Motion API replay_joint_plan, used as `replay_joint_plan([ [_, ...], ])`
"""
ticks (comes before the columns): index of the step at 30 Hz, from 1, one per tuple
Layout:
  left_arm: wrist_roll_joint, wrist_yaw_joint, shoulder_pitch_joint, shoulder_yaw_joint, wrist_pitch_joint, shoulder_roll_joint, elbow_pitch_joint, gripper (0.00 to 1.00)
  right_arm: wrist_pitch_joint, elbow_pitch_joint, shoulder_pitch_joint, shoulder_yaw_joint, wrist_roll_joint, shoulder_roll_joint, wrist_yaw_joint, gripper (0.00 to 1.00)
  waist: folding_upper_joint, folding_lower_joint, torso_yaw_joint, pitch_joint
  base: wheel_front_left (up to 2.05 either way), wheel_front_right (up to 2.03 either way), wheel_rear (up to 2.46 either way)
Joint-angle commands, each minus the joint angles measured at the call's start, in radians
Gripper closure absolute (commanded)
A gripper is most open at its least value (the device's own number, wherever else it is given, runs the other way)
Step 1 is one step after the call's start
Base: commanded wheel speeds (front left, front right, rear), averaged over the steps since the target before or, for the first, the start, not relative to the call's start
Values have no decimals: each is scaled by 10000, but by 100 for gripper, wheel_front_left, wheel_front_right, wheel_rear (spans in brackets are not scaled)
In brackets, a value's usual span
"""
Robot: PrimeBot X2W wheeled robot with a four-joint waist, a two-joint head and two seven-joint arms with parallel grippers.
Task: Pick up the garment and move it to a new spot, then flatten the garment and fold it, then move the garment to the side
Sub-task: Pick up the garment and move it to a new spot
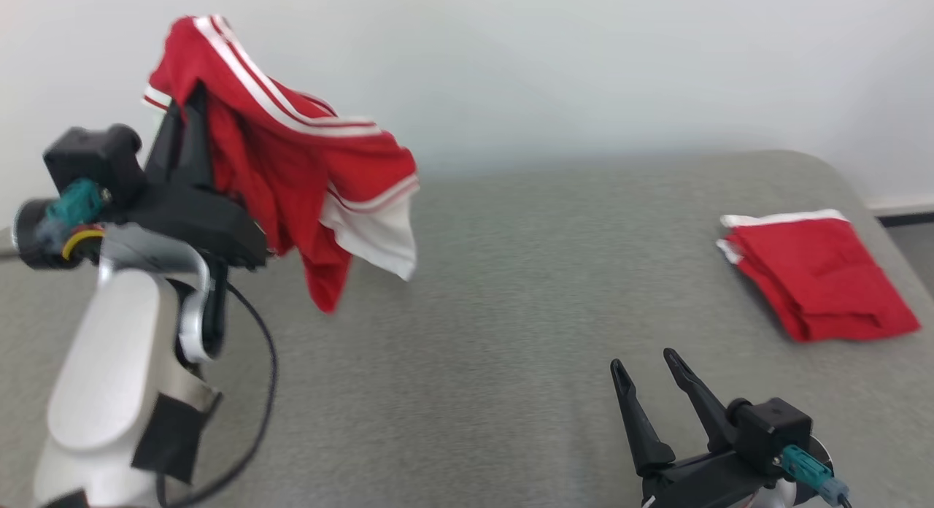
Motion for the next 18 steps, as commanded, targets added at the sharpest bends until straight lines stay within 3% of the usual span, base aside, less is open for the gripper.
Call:
replay_joint_plan([
  [1, -35, 106, 371, -37, 115, -79, -511, 100, -29, -48, -30, 15, 13, 0, -24, 0, 1, 3, -1553, -196, 0, 0, 0],
  [5, -146, 445, 1438, -222, 586, -312, -1991, 100, -19, -62, -89, 59, 0, 4, -24, 0, 1, 3, -2244, -29, 0, 0, 0],
  [9, -225, 558, 2325, -489, 724, -525, -2620, 100, -43, -59, -147, 149, 26, 4, -24, 0, 1, 3, -2726, 165, 0, 0, 0],
  [18, -340, 527, 3544, -1127, 508, -1025, -958, 100, -77, 44, -293, 414, 121, 5, -24, 0, 1, 3, -3133, 442, 0, 0, 0],
])
